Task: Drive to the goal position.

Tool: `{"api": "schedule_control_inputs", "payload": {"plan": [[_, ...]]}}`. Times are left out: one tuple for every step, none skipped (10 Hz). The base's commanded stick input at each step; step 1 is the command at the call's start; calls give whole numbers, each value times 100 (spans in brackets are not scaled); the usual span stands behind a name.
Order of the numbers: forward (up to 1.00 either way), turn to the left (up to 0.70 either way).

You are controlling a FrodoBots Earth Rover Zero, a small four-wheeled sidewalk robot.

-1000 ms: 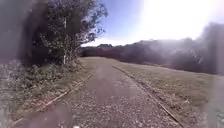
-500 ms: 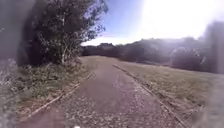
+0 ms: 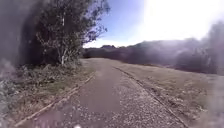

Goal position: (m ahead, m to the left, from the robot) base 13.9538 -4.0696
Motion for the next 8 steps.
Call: {"api": "schedule_control_inputs", "payload": {"plan": [[60,0],[60,0],[60,0],[60,0],[60,0],[60,0],[60,0],[60,0]]}}
